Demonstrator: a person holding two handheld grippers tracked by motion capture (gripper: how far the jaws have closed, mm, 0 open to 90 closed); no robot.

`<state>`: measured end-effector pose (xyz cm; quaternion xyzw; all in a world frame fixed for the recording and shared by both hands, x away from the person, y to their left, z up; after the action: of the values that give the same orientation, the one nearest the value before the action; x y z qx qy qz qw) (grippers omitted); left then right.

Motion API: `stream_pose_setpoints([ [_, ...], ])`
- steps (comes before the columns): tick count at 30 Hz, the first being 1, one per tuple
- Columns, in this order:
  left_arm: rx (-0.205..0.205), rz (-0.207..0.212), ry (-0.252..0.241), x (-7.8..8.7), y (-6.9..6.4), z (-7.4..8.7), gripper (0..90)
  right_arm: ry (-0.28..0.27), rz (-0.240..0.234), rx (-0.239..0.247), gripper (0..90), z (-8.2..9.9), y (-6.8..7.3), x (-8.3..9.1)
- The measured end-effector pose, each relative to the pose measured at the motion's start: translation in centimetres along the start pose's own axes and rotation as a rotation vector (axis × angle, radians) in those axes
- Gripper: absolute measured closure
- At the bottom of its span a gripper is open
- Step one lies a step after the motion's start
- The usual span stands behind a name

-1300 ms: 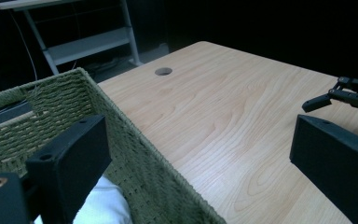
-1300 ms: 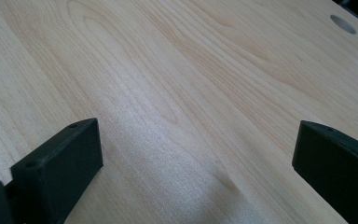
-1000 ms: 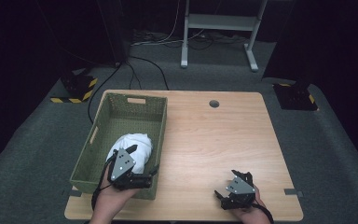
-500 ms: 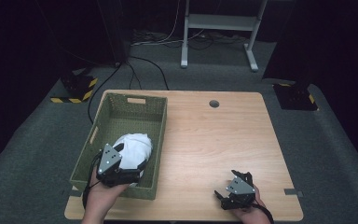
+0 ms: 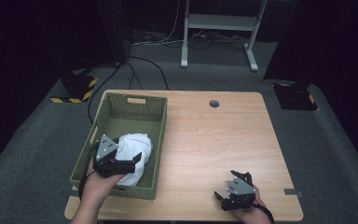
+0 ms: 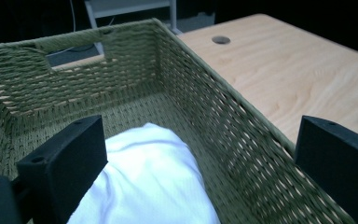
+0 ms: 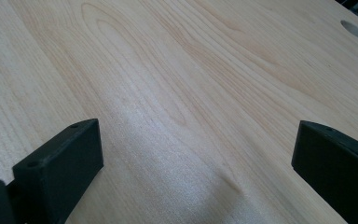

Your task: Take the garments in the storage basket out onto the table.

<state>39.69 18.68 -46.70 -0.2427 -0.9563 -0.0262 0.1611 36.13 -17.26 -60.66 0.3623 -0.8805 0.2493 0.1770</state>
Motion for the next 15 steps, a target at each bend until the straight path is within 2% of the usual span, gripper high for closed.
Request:
stream_pose_setpoints([
  [4, 0.018, -0.012, -0.002, -0.5, 1.0, -0.2, 1.9, -0.008, -0.007, -0.001, 1.5, 0.0, 0.0, 0.1],
  [5, 0.034, -0.01, -0.005, -0.7, 1.2, -0.2, 1.9, -0.011, -0.008, -0.008, 1.5, -0.1, 0.0, 0.1],
  [6, 0.072, -0.02, -0.007, -1.1, 1.9, -0.2, 2.0, -0.013, -0.008, -0.007, 1.5, -0.1, 0.0, 0.1],
  [8, 0.1, -0.033, -0.009, -1.5, 2.7, -0.2, 2.1, -0.013, -0.009, -0.008, 1.4, -0.1, 0.0, 0.1],
  [15, 0.11, -0.05, 0.056, -3.1, 4.2, 0.6, 2.3, -0.008, -0.008, -0.004, 1.5, -0.1, 0.0, 0.1],
])
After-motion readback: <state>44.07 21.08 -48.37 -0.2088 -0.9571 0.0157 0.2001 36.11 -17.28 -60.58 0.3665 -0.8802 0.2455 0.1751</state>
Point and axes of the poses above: each handheld gripper's, and its own axes: x roughly backward along the jaws, z roughly out of its underside, y roughly to its left, the point moved 9 cm from there along -x, roughly forward along the jaws, and after that the axes turned 7 degrees about -y, right-handed, at the moved point
